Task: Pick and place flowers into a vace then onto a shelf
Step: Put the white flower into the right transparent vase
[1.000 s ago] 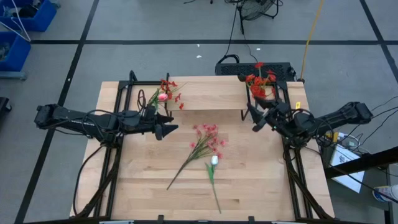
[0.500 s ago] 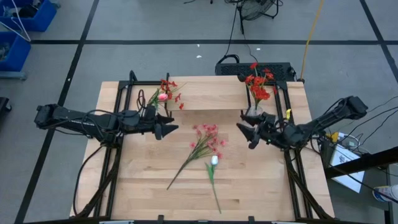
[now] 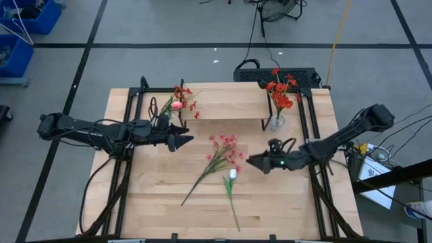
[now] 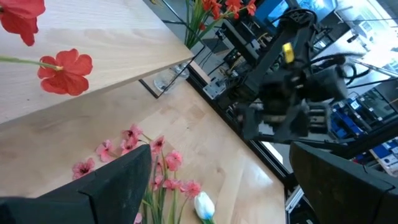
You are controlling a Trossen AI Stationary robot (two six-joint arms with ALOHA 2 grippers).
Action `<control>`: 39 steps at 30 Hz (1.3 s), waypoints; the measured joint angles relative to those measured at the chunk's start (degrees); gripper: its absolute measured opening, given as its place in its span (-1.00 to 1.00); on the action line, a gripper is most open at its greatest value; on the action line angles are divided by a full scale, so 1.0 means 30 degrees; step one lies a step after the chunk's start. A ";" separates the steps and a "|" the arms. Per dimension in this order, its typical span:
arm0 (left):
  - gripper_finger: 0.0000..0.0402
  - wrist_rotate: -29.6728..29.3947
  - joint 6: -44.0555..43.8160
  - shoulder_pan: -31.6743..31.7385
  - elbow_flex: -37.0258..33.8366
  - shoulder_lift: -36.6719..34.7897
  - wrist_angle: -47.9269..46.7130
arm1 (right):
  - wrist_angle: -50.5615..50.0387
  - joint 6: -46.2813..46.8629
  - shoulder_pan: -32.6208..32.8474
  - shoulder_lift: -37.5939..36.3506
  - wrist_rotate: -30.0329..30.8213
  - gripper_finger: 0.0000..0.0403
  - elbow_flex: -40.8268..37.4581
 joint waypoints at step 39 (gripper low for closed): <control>0.92 0.1035 -0.0055 -0.0277 0.0007 0.0005 -0.0590 | 0.4156 0.8285 -0.1191 1.1204 -0.7972 0.03 0.2892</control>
